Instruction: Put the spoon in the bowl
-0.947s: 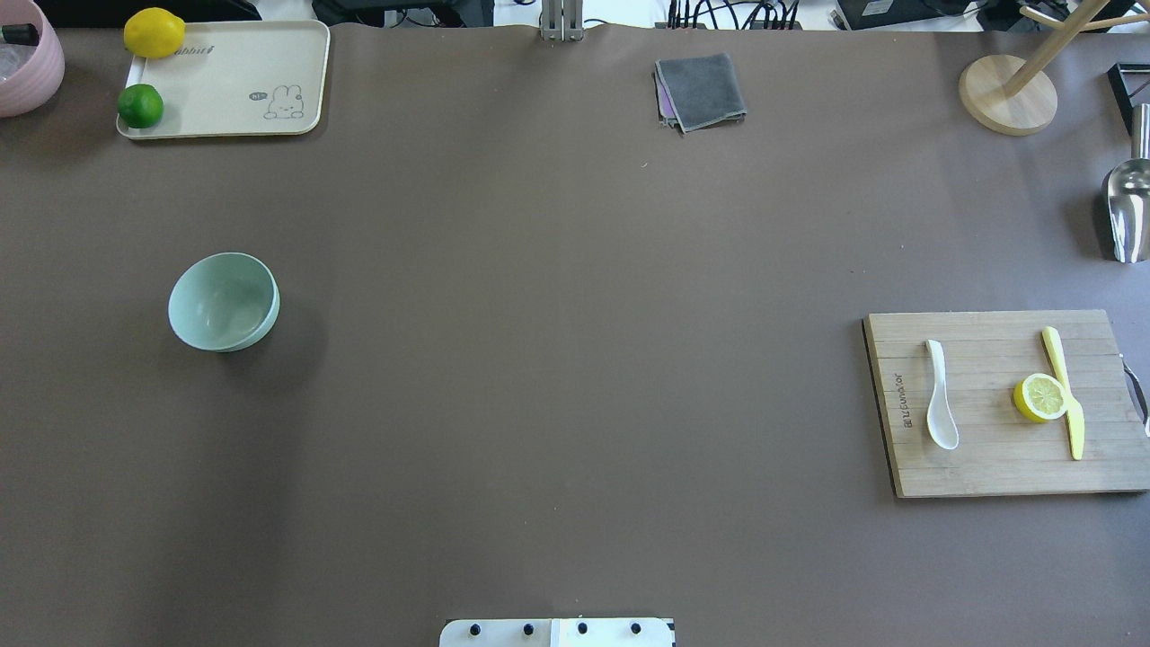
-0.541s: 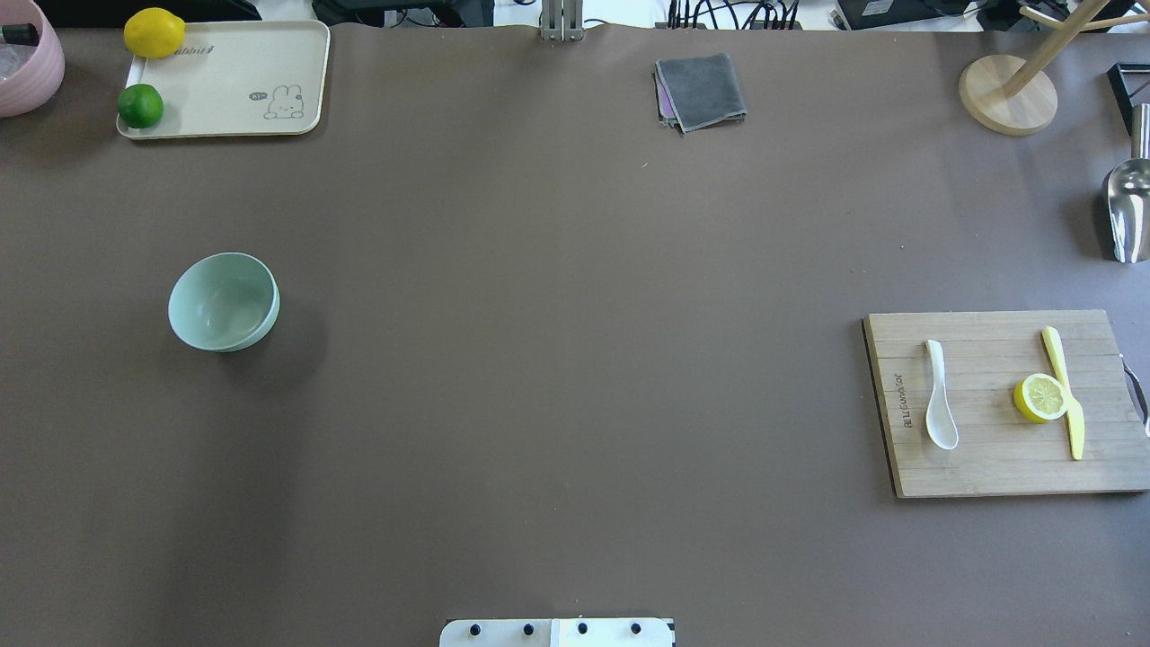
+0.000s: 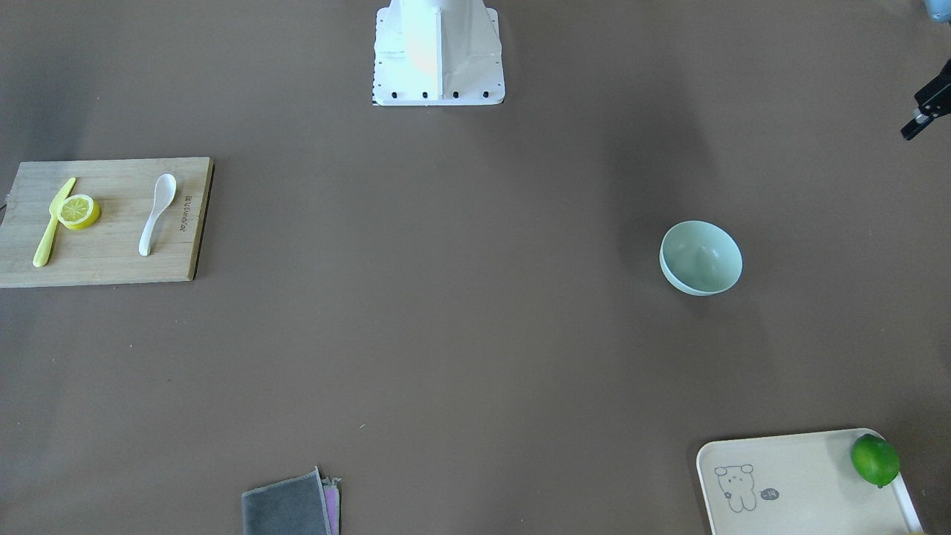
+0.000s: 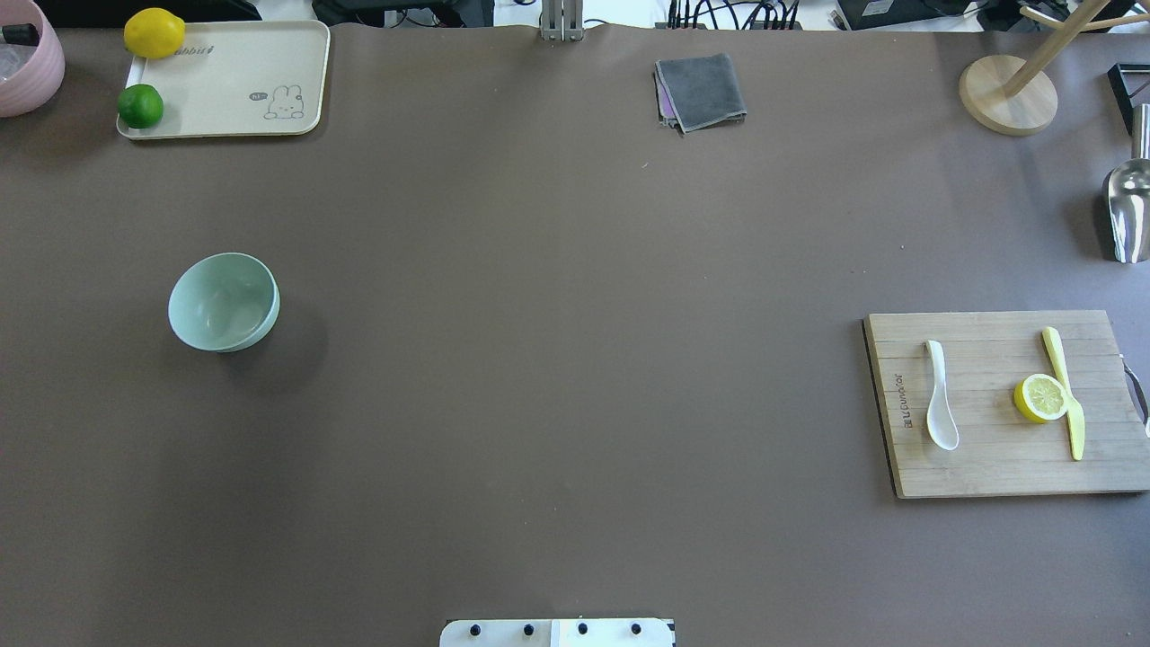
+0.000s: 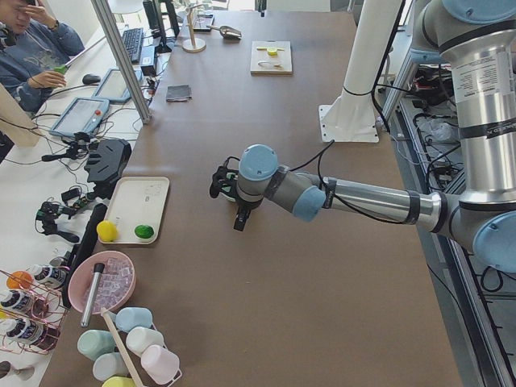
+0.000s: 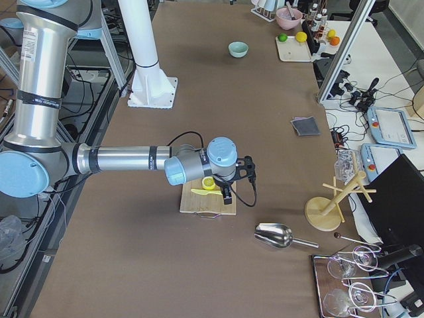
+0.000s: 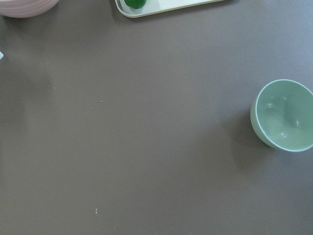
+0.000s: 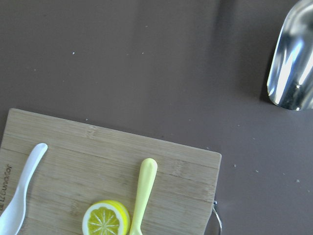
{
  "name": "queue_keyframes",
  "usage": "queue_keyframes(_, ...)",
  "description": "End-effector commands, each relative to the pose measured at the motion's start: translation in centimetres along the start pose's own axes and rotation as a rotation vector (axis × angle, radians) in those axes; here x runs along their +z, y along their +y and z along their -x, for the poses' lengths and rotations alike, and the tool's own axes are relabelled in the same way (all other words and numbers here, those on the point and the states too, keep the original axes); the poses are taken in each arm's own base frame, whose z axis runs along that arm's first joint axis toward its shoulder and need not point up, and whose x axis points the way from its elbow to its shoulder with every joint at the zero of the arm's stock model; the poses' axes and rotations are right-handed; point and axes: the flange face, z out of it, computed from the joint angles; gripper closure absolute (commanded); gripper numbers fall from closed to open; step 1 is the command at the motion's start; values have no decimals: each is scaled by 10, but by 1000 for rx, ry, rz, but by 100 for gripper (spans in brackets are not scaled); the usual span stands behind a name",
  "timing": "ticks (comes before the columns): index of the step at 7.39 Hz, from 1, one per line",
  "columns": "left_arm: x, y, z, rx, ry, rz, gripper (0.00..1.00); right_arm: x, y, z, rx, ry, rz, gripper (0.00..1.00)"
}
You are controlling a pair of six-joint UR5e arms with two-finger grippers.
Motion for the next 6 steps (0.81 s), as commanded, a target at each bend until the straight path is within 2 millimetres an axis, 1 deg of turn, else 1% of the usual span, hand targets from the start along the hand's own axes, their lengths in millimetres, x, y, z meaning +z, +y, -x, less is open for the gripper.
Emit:
queue_keyframes(1,61,-32,-56,-1,-25,50,2,31,-9,52,10,-47,4,0)
queue_keyframes(2,88,-34,-53,22,-37,64,2,48,-32,89,37,-58,-2,0)
queue_keyframes(3,112,-41,-55,48,-16,61,2,64,-38,116,26,-67,22,0)
queue_keyframes(4,126,-46,-60,62,-9,76,2,72,-41,127,5,-67,31,0)
queue_keyframes(5,145,-49,-73,85,-1,101,3,77,-42,132,-7,-53,29,0)
queue_keyframes(6,158,-59,-82,99,5,109,4,81,-42,134,-12,-45,30,0)
